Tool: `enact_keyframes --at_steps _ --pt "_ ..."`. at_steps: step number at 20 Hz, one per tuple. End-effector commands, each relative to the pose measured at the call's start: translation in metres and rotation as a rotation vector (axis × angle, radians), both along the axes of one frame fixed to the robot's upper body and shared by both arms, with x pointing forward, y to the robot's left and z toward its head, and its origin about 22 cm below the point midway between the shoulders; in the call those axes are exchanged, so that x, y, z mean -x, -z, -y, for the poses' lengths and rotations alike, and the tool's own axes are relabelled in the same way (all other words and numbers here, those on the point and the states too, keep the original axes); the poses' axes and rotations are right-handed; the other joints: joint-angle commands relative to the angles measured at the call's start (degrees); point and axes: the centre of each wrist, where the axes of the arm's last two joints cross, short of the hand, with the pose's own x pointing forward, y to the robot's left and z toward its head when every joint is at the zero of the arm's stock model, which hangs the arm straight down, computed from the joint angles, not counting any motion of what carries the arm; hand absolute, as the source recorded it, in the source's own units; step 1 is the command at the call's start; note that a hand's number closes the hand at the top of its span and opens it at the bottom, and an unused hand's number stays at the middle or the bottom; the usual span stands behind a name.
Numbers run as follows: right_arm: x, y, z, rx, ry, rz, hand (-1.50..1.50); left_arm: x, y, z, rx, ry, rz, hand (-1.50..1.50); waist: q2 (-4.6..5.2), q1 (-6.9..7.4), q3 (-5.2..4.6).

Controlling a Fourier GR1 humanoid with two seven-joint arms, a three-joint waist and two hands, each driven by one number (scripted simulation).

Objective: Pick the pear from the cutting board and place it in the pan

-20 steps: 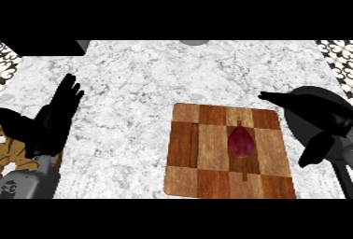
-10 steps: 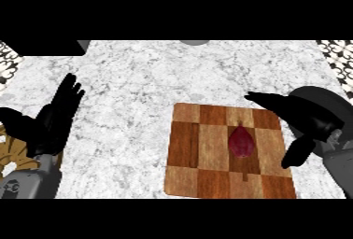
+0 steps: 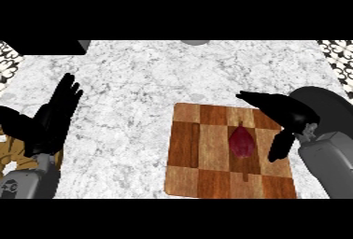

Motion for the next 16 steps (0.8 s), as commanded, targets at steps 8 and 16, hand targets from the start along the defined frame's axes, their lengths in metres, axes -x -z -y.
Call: enact_keyframes --at_steps 8,16 --pt "-0.002 0.058 0.002 0.026 -0.016 -0.056 -1.5 0.002 0.012 0.002 -0.02 0.004 -0.008 0.0 0.03 0.01 0.02" --pt "0.0 0.073 -0.02 -0.051 -0.014 -0.028 -1.5 -0.012 -0.015 -0.003 -0.001 0.002 0.004 0.0 -0.03 -0.19 0.02"
